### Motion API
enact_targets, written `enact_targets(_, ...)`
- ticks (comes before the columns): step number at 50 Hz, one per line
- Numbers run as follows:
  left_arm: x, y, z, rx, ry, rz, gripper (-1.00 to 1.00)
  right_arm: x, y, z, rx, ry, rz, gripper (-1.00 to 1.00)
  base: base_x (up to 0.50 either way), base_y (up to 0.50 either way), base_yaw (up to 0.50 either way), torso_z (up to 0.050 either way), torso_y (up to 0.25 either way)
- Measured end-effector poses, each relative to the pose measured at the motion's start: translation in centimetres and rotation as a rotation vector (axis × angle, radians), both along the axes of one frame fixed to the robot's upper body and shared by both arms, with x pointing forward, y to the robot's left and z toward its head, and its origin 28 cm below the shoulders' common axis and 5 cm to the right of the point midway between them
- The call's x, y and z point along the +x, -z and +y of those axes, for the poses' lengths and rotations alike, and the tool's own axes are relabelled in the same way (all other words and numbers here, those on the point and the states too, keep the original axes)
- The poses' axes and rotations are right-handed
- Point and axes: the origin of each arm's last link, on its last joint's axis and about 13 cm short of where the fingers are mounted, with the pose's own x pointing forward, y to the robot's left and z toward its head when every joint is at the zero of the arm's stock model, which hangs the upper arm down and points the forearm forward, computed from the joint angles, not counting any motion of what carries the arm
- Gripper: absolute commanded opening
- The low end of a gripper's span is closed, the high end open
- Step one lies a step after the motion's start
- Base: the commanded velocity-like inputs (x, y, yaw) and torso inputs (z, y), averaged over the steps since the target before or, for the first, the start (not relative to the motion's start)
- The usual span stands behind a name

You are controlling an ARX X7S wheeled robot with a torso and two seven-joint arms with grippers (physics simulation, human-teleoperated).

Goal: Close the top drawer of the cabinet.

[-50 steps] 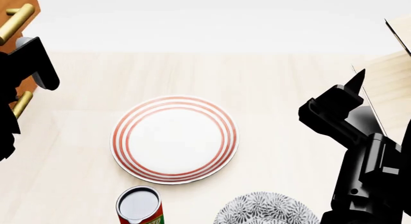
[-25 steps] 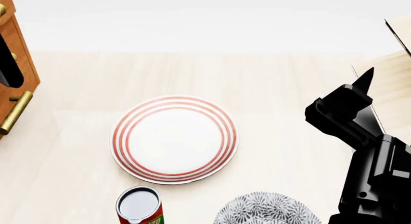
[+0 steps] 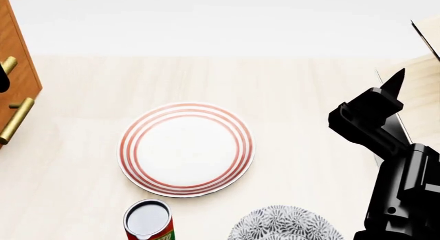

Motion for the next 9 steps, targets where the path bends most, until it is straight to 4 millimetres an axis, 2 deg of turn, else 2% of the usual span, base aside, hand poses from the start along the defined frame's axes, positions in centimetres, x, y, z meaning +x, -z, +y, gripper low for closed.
enact_targets(9,-0.42,-0.37,0.05,0.017,0.005,0.012,1.0,-0.05,-0.08,0.13,-0.002,-0.004,-0.002,1.0,0.0,0.0,0.0,0.0,0.003)
